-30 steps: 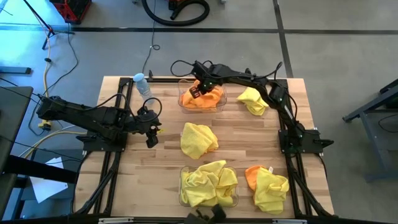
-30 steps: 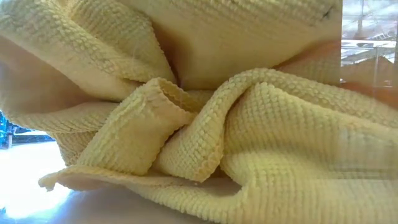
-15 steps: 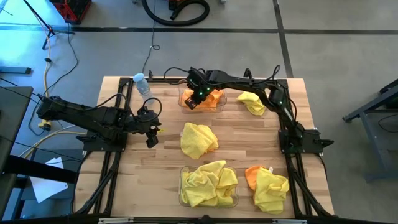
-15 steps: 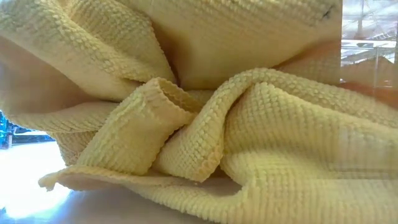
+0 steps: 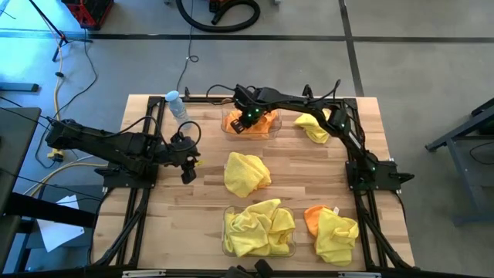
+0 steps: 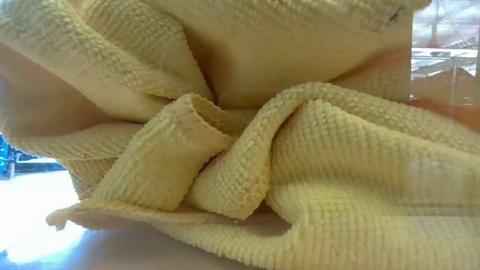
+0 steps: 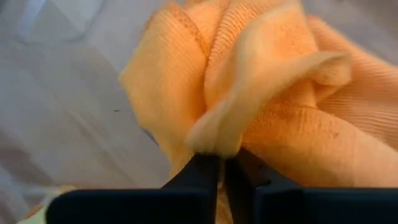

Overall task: Sort microfiber towel by color & place in baskets
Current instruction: Put the orange microfiber towel into the top transparent bin, then put the yellow microfiber towel into the bottom transparent bin

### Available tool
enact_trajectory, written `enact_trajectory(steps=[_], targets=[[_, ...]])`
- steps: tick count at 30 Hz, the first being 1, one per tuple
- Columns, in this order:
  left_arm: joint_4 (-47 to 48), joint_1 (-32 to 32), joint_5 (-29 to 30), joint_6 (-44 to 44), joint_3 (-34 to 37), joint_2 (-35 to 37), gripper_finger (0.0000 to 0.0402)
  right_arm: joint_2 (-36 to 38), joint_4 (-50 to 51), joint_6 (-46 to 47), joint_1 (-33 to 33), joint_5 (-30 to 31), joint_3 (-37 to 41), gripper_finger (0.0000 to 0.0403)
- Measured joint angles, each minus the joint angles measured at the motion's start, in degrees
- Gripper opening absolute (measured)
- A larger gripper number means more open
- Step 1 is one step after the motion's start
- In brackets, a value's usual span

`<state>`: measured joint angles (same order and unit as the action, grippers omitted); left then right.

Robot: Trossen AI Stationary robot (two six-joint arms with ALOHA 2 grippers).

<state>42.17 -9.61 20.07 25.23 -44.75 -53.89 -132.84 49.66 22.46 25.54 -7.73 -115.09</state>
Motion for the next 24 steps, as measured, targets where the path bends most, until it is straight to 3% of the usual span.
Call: enact_trajectory(steps=[12,19,24], targets=[[0.0,0.0,0.7,0.0,0.0,0.0,0.0128,7.2,6.6,1.0,0.3,0.2,0.0,0.0130],[0.0,0.0,0.7,0.0,0.0,0.0,0.0128,12.6,9.3,-1.2,-3.1,3.7,1.0,0.0137],[-0.2,0.0,1.2,0.1,0.0,0.0,0.0128,18.7,3.3,-1.0,-6.5,3.2,11.2,0.0138]])
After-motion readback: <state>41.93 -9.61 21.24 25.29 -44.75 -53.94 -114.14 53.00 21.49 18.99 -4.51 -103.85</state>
